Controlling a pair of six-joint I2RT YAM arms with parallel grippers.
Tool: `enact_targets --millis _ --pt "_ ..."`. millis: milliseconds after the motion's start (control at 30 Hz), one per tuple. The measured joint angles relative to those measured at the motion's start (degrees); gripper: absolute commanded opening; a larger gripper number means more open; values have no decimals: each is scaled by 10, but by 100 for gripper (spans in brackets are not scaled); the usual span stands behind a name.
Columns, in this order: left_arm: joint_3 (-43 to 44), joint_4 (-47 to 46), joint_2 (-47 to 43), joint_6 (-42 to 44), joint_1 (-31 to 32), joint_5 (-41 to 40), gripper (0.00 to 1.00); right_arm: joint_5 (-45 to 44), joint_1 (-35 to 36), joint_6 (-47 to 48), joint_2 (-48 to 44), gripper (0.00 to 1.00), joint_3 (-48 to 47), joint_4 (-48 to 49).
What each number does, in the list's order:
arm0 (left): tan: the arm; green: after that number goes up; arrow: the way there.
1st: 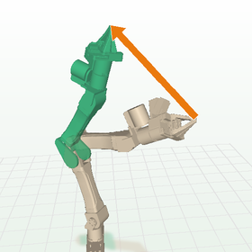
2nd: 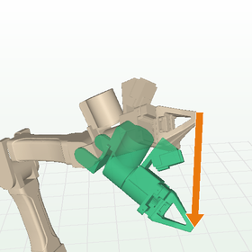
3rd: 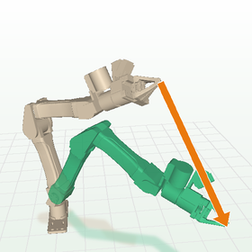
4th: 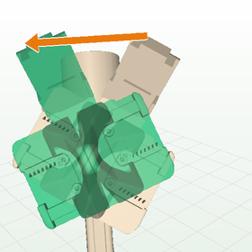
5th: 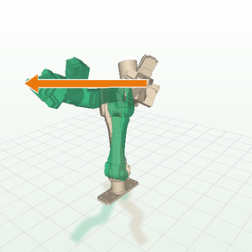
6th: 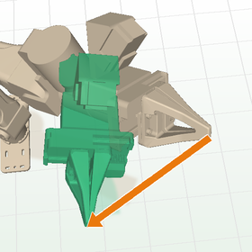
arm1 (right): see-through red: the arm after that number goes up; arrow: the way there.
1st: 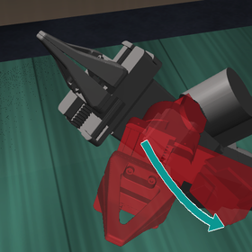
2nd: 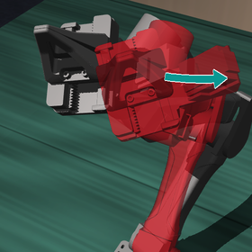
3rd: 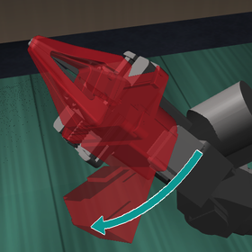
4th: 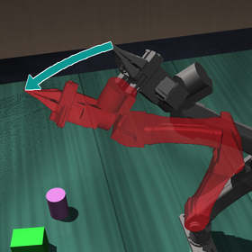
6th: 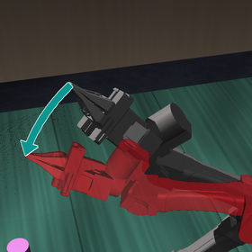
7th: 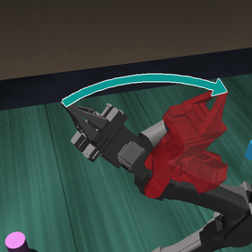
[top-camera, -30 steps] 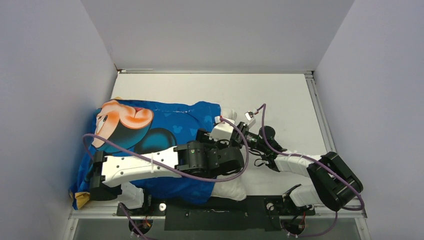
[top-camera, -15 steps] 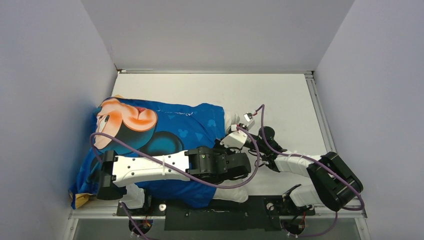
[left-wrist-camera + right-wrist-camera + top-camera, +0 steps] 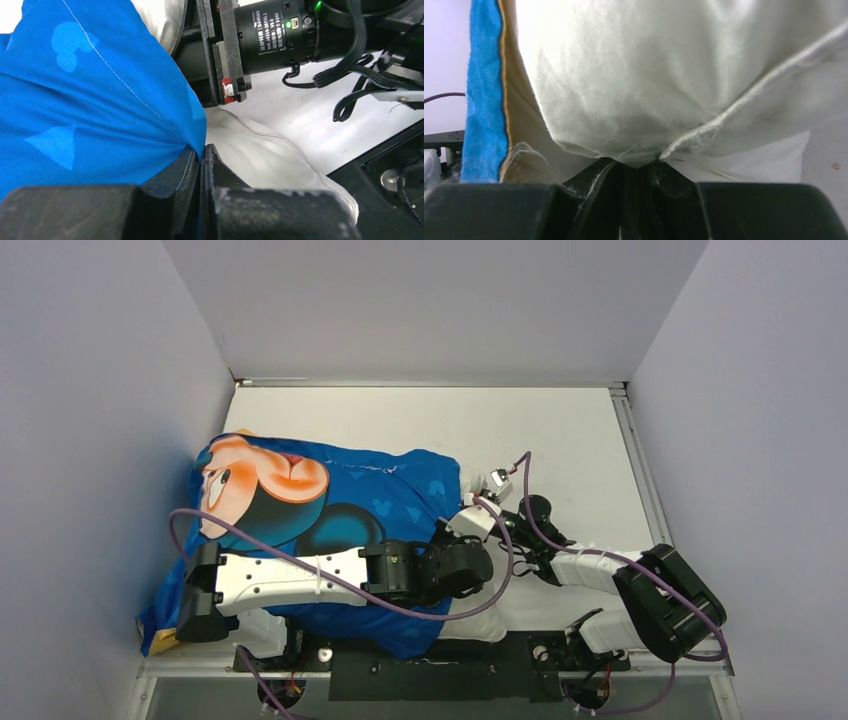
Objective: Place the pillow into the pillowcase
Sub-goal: Stuff the pillow into the pillowcase.
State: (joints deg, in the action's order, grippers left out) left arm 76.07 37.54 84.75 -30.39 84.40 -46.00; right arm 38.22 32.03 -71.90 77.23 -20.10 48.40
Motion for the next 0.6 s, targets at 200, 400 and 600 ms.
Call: enact_targets --millis 200,400,600 --pt "-17 -37 -28 21 -5 33 0 3 -1 3 -11 16 6 -1" --pt "-66 -127 -137 23 -5 101 0 -2 -1 10 -17 16 17 -5" --pt "-97 -172 -184 17 -5 116 4 -2 -1 10 -17 16 17 -4"
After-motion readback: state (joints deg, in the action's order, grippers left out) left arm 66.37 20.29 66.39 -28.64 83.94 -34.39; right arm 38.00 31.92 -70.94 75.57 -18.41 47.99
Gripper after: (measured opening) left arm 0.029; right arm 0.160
